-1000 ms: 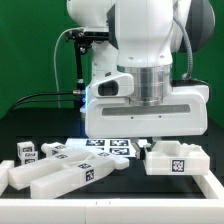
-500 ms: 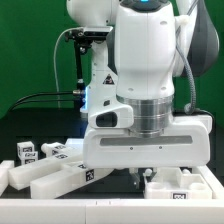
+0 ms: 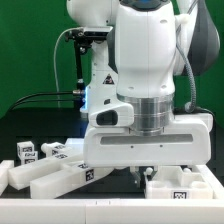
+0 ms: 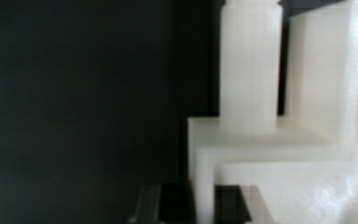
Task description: Assemble chair
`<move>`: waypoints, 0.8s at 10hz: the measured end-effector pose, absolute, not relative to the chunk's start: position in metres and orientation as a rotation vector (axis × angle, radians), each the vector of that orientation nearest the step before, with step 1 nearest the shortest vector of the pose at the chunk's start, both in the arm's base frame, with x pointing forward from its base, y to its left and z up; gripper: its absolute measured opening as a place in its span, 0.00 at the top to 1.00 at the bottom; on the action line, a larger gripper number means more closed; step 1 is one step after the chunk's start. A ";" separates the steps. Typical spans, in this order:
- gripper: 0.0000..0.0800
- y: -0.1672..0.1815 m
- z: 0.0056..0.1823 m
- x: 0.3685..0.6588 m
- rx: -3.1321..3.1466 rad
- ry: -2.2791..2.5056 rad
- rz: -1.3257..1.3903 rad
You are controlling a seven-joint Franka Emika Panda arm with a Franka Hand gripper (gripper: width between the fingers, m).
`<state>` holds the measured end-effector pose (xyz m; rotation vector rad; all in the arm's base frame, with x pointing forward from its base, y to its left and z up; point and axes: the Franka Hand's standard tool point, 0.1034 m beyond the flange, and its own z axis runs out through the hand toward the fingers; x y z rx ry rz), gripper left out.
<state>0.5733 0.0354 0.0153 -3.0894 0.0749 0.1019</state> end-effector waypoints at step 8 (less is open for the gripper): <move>0.67 0.041 0.013 0.581 -3.108 0.018 0.091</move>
Offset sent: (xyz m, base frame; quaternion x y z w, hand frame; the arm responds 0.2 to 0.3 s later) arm 0.0126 0.0211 -0.0002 -0.0180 0.0115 -0.0397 0.9990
